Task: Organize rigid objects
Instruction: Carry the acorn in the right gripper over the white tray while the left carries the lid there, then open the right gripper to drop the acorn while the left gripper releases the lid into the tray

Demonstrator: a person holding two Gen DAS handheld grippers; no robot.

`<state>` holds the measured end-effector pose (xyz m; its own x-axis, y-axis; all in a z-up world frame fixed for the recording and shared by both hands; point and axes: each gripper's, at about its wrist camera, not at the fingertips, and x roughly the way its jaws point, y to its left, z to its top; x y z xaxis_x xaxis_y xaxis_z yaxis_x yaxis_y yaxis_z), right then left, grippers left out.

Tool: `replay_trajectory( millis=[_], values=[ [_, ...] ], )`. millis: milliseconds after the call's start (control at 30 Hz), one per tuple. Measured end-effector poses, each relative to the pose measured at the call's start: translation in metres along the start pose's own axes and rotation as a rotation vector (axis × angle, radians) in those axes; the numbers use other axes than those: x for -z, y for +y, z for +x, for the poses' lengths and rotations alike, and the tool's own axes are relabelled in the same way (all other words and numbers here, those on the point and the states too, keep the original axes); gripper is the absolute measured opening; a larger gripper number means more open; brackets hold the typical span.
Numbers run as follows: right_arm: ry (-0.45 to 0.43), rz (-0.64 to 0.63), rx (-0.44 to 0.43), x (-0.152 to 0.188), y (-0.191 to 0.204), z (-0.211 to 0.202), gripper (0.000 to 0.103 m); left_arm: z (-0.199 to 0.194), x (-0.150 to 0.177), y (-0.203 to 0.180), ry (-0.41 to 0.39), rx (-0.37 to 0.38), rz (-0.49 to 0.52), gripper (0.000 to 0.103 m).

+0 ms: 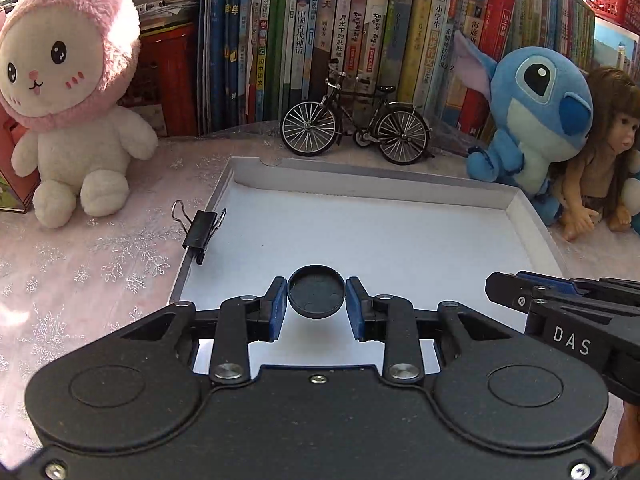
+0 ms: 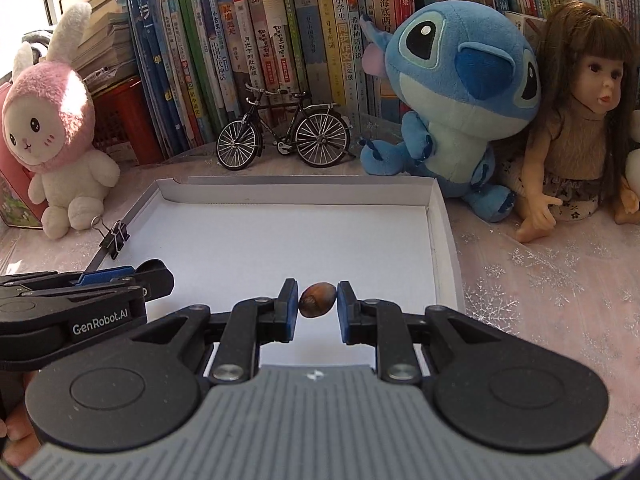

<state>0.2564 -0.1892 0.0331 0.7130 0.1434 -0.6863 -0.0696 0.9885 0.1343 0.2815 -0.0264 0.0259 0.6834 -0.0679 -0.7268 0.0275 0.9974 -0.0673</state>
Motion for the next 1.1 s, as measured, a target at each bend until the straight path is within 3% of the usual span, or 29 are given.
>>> replay_trajectory(
  millis=[200, 600, 1000, 1100],
  values=[
    [-0.011, 0.015, 0.03, 0.0, 0.003, 0.018, 0.025, 0.005, 0.004, -0.004, -0.075, 0.021, 0.057, 0.03],
    [0.001, 0.007, 0.05, 0.006, 0.003, 0.033, 0.025, 0.024, 0.009, 0.002, -0.043, -0.043, 0.048, 0.03],
    [0.004, -0.004, 0.056, 0.005, 0.004, 0.033, 0.028, 0.025, 0.009, 0.002, -0.051, -0.048, 0.061, 0.03],
    [0.0, -0.005, 0.055, 0.006, 0.005, 0.032, 0.031, 0.023, 0.01, 0.001, -0.05, -0.042, 0.067, 0.035]
  ],
)
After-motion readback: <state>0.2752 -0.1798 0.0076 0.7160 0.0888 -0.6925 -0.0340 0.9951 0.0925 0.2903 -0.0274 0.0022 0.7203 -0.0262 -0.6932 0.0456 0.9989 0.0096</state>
